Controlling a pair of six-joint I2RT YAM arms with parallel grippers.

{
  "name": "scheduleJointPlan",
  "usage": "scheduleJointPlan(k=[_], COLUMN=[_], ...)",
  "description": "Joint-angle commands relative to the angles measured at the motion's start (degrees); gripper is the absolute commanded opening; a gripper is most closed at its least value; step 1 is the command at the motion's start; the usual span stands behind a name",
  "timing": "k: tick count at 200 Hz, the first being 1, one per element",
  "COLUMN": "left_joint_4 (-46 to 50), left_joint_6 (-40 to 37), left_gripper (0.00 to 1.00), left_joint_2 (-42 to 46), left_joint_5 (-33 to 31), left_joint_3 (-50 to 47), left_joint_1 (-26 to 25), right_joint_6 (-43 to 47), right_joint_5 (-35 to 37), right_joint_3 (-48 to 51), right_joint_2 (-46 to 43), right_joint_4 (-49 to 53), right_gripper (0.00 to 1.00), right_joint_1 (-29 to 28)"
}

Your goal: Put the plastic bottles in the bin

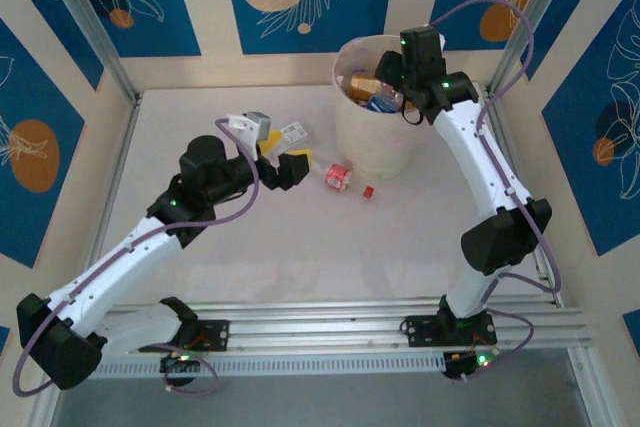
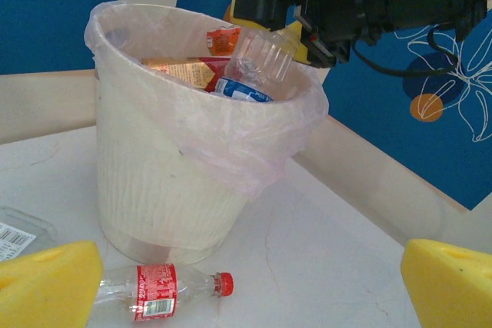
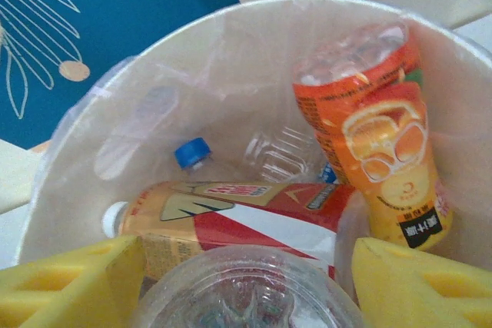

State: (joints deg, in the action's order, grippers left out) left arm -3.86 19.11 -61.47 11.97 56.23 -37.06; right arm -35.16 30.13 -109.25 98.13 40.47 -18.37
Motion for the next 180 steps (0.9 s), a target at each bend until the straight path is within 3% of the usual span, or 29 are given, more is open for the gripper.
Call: scheduleJointPlan(k=[1,23,45,85,99,117,180], left_joint_4=[-1.68,-1.81,-1.79,-2.07,-2.16,-2.03,-0.04], left_joint_6=[-0.52,-0.33,-0.22,0.30,0.44,0.32,1.19], left_gripper=[1.00,0.99,0.99,0.99,0.99,0.99,1.00], left_joint_2=[-0.05,-0.31,-0.66,-1.19,-1.20,-1.02,-0.62], left_joint_5=[0.80,0.82,1.13,1.37,1.37,1.39,-1.74], left_joint_3=[0.02,0.02,0.15,0.02,0.02,0.02,0.28], left_joint_1=[-0.56,-0.56,-0.56,-0.56,-0.51,-0.56,-0.56], right_joint_6=[-1.71,-2.86,-3.42,-4.67,-4.06,-0.19,11.04], right_joint_5=[1.29,0.99,-0.21,0.27,2.98,6.22,4.81], right_joint_3=[3.84,8.92,12.48,10.52,8.56,4.50,-21.09], right_joint_2=[-3.27,-6.33,-8.36,-5.69,-3.95,-1.66,8.16], right_joint_4=[-2.05,-3.70,-5.39,0.24,3.07,4.65,14.59], right_gripper=[0.71,0.71,0.60,0.58,0.63,0.78,0.86], right_joint_1=[0.04,-0.17,-0.09,0.51,0.84,1.35,2.42])
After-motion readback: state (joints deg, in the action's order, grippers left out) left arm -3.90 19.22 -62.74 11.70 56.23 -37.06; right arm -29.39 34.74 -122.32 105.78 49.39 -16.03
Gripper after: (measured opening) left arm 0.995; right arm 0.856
